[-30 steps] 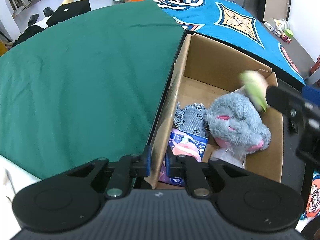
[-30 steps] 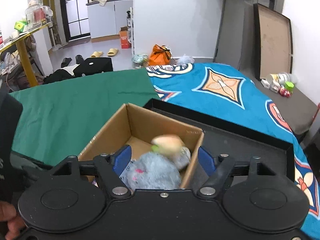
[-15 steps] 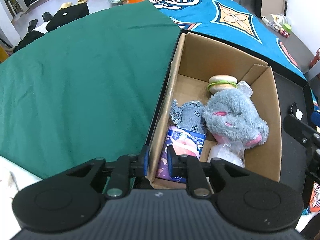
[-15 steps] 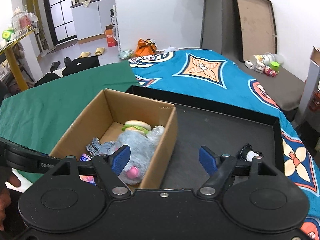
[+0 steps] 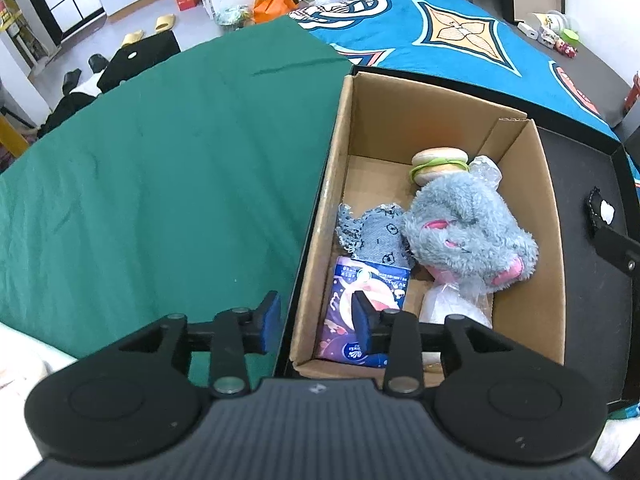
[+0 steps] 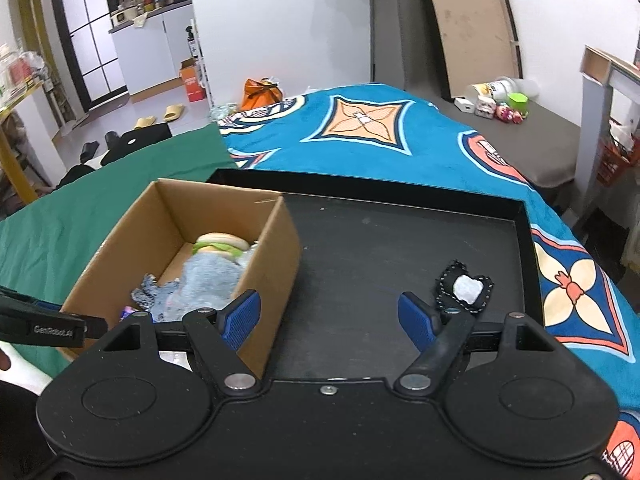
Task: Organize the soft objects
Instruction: 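Move the right gripper to the black-and-white plush on the tray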
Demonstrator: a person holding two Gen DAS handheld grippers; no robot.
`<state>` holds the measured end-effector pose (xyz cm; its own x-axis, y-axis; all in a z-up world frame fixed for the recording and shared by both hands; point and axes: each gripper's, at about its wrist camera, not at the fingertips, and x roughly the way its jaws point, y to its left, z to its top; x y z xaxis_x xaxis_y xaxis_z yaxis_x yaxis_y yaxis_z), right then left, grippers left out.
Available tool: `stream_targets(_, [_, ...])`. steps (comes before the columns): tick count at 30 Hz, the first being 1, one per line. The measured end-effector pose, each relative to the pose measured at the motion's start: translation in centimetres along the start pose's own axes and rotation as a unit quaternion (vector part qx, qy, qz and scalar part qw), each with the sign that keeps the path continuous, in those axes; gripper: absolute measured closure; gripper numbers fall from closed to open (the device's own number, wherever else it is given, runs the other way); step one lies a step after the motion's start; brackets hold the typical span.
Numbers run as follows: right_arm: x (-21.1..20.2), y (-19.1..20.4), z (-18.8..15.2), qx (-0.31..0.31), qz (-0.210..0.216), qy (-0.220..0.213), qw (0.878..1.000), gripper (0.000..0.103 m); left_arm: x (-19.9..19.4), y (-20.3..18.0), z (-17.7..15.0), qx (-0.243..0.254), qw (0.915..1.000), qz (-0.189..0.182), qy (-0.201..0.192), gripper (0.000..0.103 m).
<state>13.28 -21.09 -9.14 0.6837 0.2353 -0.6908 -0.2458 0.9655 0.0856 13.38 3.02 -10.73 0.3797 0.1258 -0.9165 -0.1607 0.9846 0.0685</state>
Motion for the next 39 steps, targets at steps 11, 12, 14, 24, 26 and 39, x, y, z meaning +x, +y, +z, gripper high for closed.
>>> stream_targets(11, [1.6, -3.2, -0.4, 0.032, -0.005, 0.006, 0.999, 0.027, 0.2, -1.6, 0.1, 0.032, 0.9991, 0.026, 0.003, 0.048])
stream_targets(12, [1.9, -3.6, -0.5, 0.036, -0.006, 0.007, 0.999, 0.026, 0.1, -1.8, 0.1, 0.038, 0.9988, 0.03, 0.002, 0.047])
stream_targets(14, [2.2, -4.2, -0.6, 0.041, -0.008, 0.009, 0.999, 0.026, 0.3, -2.3, 0.1, 0.051, 0.998, 0.037, 0.003, 0.046])
stream_targets(24, [4.5, -7.7, -0.9, 0.07, -0.026, 0.016, 0.997, 0.026, 1.0, -3.7, 0.3, 0.076, 0.9952, 0.058, 0.018, 0.045])
stream_targets(26, [5.2, -8.4, -1.0, 0.074, -0.031, 0.018, 0.997, 0.027, 1.2, -3.9, 0.4, 0.078, 0.9948, 0.062, 0.022, 0.045])
stream_targets(39, [7.8, -10.6, -1.3, 0.094, -0.049, 0.031, 0.994, 0.029, 1.9, -5.0, 0.6, 0.097, 0.9911, 0.085, 0.033, 0.045])
